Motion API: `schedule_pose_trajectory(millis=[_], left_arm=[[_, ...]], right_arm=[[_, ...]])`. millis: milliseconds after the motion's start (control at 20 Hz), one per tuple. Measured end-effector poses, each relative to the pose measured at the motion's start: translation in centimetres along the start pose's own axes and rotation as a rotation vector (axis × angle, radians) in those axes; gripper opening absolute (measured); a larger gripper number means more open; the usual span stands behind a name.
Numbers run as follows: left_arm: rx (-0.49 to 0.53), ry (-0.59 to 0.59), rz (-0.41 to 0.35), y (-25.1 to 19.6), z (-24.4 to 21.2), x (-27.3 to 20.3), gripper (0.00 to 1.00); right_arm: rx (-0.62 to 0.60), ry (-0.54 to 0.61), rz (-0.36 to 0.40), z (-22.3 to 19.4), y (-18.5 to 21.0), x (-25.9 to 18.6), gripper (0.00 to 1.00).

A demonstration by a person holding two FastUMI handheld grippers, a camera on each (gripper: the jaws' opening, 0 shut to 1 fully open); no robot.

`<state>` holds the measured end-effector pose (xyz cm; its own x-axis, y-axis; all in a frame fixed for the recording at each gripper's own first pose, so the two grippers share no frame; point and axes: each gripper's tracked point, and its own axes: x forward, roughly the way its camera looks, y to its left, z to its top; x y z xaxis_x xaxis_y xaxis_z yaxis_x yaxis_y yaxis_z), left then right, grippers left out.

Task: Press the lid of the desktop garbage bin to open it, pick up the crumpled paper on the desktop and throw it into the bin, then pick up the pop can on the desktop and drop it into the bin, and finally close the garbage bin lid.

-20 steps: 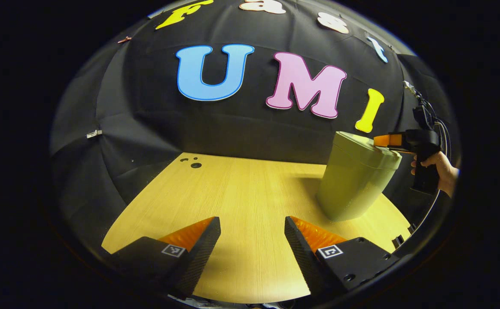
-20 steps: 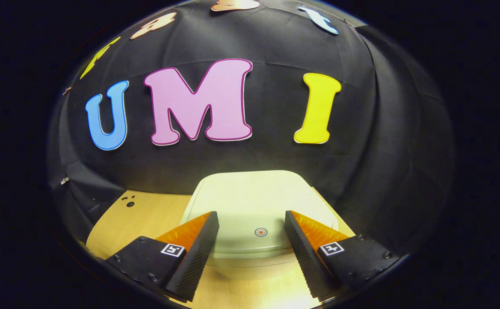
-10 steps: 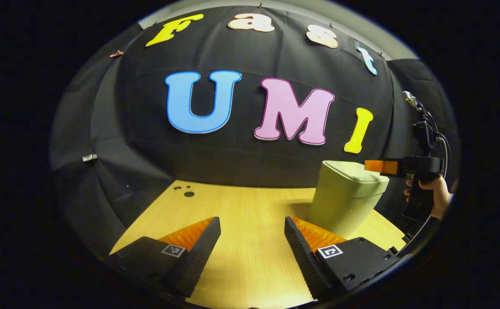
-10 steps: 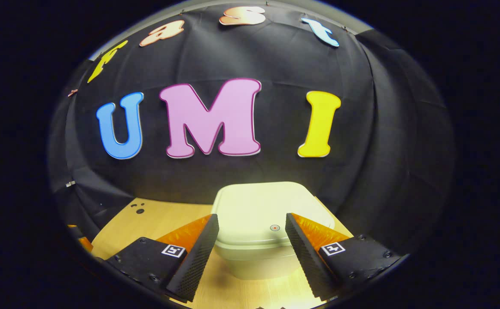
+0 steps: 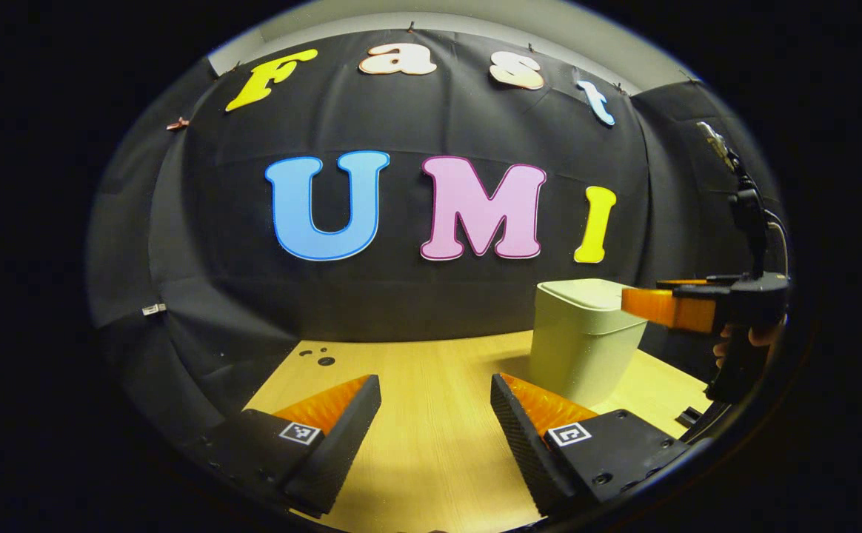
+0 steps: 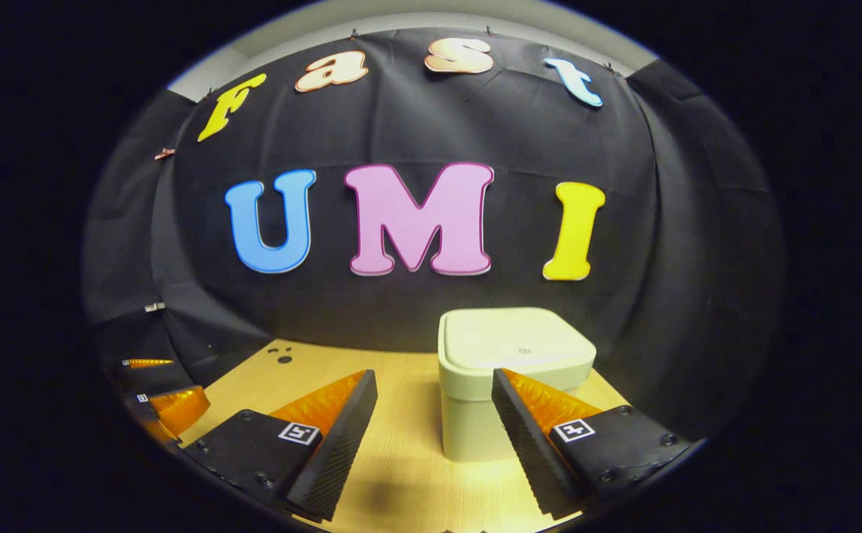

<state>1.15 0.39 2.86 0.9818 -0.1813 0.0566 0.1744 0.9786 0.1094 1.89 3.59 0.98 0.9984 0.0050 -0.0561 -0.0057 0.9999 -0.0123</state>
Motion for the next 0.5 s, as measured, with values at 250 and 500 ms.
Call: schedule_pose_trajectory(millis=[250,500], left_arm=[[-0.027,0.016,0.011,1.0,-1.5,-0.3,0.95],[-0.032,0.035,0.018,1.2,-2.9,-0.4,0.95]], right_arm=[[0.032,0.069,-0.034,-2.7,-0.6,-1.5,0.97],[0.009,0.103,-0.044,-3.7,-1.0,-1.7,0.97]])
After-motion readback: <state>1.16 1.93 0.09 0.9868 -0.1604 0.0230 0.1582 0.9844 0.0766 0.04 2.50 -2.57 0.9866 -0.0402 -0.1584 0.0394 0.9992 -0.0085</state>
